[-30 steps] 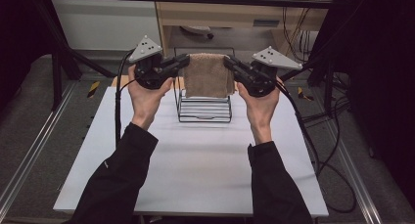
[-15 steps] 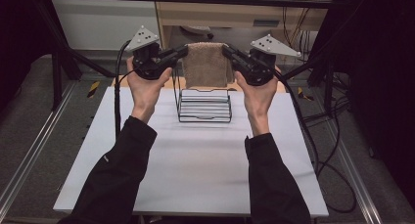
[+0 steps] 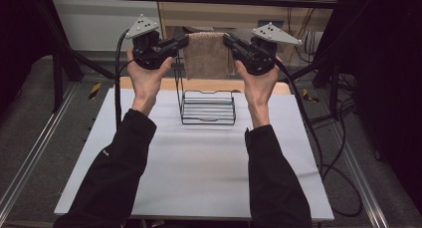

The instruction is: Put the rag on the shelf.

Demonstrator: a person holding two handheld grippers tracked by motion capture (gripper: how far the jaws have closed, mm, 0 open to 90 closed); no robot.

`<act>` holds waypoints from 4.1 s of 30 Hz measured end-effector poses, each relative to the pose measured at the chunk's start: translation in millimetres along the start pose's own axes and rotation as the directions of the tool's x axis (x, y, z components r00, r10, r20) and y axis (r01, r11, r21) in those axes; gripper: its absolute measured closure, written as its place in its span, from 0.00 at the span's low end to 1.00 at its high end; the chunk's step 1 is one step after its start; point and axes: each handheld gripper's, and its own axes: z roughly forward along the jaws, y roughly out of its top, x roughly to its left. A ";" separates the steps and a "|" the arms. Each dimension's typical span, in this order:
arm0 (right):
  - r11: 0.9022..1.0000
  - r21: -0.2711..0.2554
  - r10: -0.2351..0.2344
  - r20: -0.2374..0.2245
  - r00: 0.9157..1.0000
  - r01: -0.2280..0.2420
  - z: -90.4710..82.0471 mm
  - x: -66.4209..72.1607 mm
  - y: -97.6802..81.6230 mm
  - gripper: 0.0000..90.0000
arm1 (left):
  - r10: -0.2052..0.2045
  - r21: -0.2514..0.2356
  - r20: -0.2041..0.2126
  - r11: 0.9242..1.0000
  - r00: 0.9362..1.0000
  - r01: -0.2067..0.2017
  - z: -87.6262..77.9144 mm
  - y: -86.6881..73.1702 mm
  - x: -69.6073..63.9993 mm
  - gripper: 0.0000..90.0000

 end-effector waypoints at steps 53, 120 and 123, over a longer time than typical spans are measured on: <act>0.997 0.076 -0.013 0.018 1.000 0.011 41.6 -26.8 -33.1 0.94 | 0.059 0.087 -0.018 0.995 0.998 -0.058 37.0 -28.8 25.6 0.95; 0.965 0.247 -0.057 -0.112 0.992 0.084 5.5 -11.4 -80.6 0.90 | -0.056 0.336 0.105 0.942 0.993 0.017 19.0 -59.7 4.5 1.00; 0.965 0.251 -0.049 -0.120 0.992 0.078 4.4 -10.7 -79.4 0.87 | -0.042 0.338 0.106 0.941 0.993 0.004 17.8 -62.5 4.3 1.00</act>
